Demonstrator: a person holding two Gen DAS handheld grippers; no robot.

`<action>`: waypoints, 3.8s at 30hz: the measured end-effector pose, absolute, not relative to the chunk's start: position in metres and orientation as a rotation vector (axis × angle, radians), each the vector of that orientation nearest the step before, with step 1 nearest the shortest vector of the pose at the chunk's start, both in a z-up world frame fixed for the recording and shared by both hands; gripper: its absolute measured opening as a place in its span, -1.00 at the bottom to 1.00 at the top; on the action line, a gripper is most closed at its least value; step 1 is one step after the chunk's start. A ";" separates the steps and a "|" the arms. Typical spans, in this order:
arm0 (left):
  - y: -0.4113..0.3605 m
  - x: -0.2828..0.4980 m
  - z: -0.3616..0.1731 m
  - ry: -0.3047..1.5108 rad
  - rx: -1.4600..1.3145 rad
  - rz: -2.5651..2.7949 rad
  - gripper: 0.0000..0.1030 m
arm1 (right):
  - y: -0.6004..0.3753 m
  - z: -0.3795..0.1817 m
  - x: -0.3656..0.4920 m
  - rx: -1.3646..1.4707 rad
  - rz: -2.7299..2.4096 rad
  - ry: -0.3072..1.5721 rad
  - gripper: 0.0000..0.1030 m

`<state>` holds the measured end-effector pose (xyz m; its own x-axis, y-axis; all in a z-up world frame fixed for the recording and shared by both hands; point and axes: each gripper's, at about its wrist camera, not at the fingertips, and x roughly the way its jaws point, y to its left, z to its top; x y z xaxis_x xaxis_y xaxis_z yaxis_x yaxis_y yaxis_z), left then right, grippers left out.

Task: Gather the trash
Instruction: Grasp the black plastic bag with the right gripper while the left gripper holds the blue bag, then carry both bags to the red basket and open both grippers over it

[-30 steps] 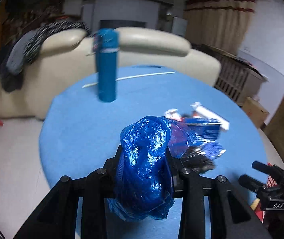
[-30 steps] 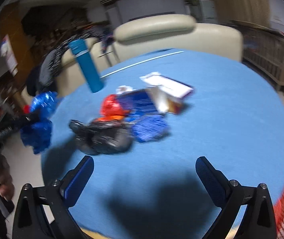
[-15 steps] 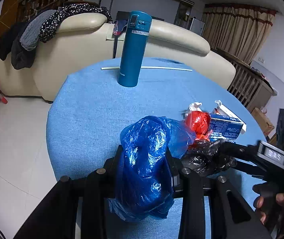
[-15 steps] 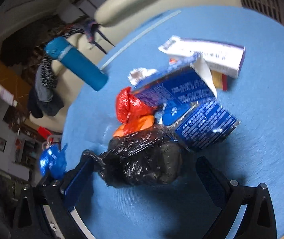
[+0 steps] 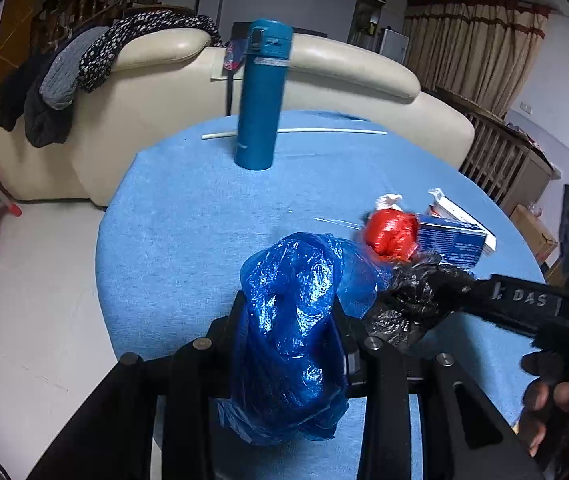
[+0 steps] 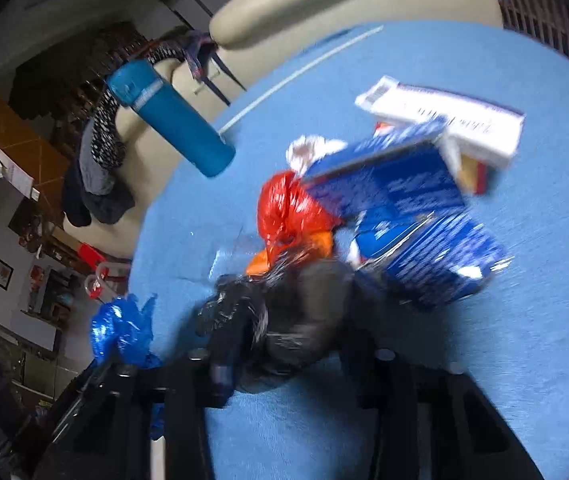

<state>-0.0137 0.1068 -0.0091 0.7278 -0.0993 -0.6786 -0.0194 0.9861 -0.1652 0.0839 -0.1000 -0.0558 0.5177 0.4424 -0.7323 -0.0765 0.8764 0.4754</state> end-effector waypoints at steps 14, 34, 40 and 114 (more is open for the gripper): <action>0.059 -0.023 -0.004 0.760 -0.073 -0.076 -0.25 | -0.190 -0.026 0.047 0.417 0.192 0.875 0.38; 0.110 -0.016 -0.028 0.808 -0.165 -0.007 -0.23 | -0.071 -0.069 0.070 -0.428 0.585 1.034 -0.14; 0.093 -0.012 -0.027 0.815 -0.144 -0.040 -0.23 | -0.108 -0.060 0.059 -0.280 0.514 1.013 -0.23; -0.325 -0.046 -0.001 0.888 0.254 -0.809 0.53 | -0.560 -0.039 -0.162 0.650 -0.454 0.720 0.53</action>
<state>-0.0462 -0.3248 -0.0010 0.3644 -0.5213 -0.7717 0.7200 0.6833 -0.1215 -0.1618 -0.5602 -0.0390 0.6712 -0.1600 -0.7238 0.5845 0.7147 0.3841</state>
